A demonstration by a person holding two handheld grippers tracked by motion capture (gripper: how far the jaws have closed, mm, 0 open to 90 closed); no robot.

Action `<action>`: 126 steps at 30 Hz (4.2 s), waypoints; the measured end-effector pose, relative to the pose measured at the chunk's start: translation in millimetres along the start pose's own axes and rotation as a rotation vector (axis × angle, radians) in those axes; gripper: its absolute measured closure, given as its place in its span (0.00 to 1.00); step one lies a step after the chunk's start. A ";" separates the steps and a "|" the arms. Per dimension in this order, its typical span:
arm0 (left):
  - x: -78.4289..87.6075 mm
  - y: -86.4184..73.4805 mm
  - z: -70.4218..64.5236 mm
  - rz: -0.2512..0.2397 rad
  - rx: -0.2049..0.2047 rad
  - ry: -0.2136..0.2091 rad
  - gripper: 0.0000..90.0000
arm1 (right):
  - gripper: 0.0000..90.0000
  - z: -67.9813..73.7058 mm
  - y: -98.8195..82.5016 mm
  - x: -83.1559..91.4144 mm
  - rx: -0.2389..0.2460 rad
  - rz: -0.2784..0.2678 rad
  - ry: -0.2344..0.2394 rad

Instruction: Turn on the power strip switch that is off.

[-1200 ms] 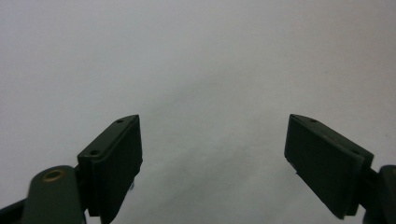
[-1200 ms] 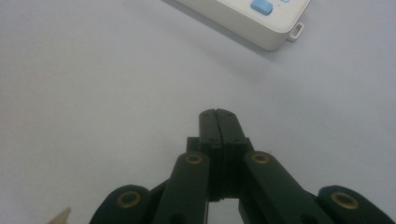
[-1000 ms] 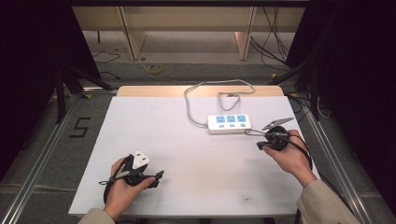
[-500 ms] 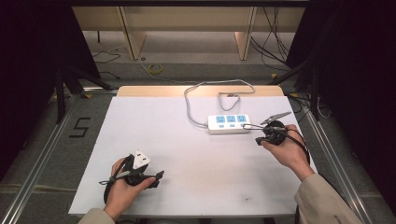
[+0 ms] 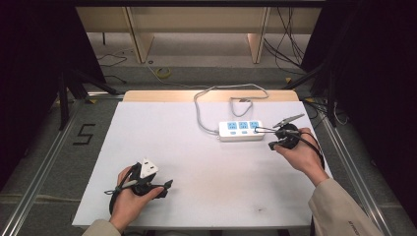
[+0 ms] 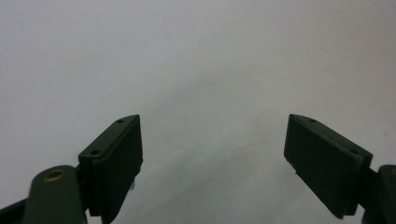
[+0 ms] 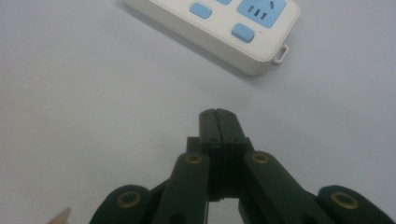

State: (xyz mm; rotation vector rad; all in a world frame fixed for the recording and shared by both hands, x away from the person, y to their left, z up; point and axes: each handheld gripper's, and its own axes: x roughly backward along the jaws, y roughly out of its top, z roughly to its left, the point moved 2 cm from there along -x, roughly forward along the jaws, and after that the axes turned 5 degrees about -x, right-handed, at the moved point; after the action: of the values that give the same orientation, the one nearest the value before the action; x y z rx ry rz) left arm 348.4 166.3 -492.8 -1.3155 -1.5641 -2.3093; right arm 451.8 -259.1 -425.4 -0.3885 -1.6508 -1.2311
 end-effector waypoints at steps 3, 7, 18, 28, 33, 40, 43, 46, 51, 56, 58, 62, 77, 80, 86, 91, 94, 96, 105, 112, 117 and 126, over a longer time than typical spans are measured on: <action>0.0 0.0 -0.3 0.002 0.000 -0.002 0.22 | 1.00 -0.9 2.0 -1.2 -0.001 0.003 -0.001; -0.1 0.1 -0.3 0.000 0.000 -0.001 0.22 | 1.00 -1.8 5.2 -2.6 -0.005 0.005 -0.002; -0.2 0.7 -0.2 0.003 -0.003 -0.002 0.22 | 1.00 -2.6 12.0 -8.8 -0.004 0.017 -0.005; -0.3 0.8 -0.3 0.002 -0.004 -0.002 0.22 | 1.00 -2.5 20.3 -15.7 0.001 0.030 -0.009; -0.2 0.8 -0.3 0.001 -0.004 -0.002 0.22 | 1.00 -2.8 23.1 -18.4 -0.003 0.037 -0.010; -0.3 0.9 -0.3 0.002 -0.004 -0.003 0.22 | 1.00 -4.5 26.6 -20.8 -0.006 0.044 -0.010; -0.2 0.8 -0.2 0.003 -0.006 -0.003 0.22 | 1.00 -5.5 29.6 -22.1 -0.003 0.046 -0.013; -0.3 0.8 -0.3 0.003 -0.006 -0.005 0.22 | 1.00 -6.5 31.3 -23.7 -0.006 0.051 -0.014; -0.1 0.8 -0.2 0.003 -0.007 -0.004 0.22 | 1.00 -7.3 33.2 -25.3 -0.009 0.056 -0.015; -0.3 0.9 -0.5 0.003 -0.010 -0.005 0.22 | 1.00 -8.4 36.6 -28.1 -0.009 0.065 -0.018; -0.4 1.0 -0.5 0.003 -0.011 -0.005 0.22 | 1.00 -9.4 37.7 -29.1 -0.010 0.068 -0.018; -0.3 0.9 -0.3 0.005 -0.011 -0.005 0.22 | 1.00 -10.5 40.5 -30.7 -0.008 0.071 -0.017; -0.3 0.8 -0.4 0.005 -0.014 -0.007 0.22 | 1.00 -14.2 50.4 -37.6 -0.027 0.081 -0.016; -0.5 0.8 -0.4 0.005 -0.013 -0.007 0.22 | 1.00 -14.9 51.8 -39.0 -0.030 0.084 -0.016; -0.8 0.9 -0.8 0.002 -0.010 -0.008 0.22 | 1.00 -16.0 55.6 -40.1 -0.031 0.086 -0.019; -0.5 0.8 -0.5 0.004 -0.014 -0.008 0.22 | 1.00 -16.1 57.6 -41.6 -0.034 0.086 -0.021; -0.3 0.8 -0.4 0.004 -0.014 -0.007 0.22 | 1.00 -16.5 58.8 -42.7 -0.037 0.083 -0.021; -0.4 0.8 -0.4 0.004 -0.015 -0.007 0.22 | 1.00 -16.3 59.6 -43.3 -0.039 0.086 -0.022; -0.4 0.9 -0.5 0.004 -0.015 -0.008 0.22 | 1.00 -16.6 62.4 -47.7 -0.046 0.094 -0.020; -0.7 1.0 -0.8 0.001 -0.012 -0.008 0.22 | 1.00 -18.3 64.4 -50.6 -0.048 0.099 -0.024; -0.8 1.1 -0.8 0.000 -0.011 -0.009 0.22 | 1.00 -18.7 66.5 -52.4 -0.050 0.101 -0.025; -0.8 1.2 -0.9 -0.002 -0.012 -0.008 0.22 | 1.00 -18.5 70.7 -55.4 -0.051 0.108 -0.030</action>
State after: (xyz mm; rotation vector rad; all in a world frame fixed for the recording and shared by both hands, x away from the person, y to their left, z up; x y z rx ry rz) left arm 349.0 164.8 -492.6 -1.3283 -1.5571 -2.3211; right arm 537.7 -228.5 -434.8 -0.5232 -1.6046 -1.1934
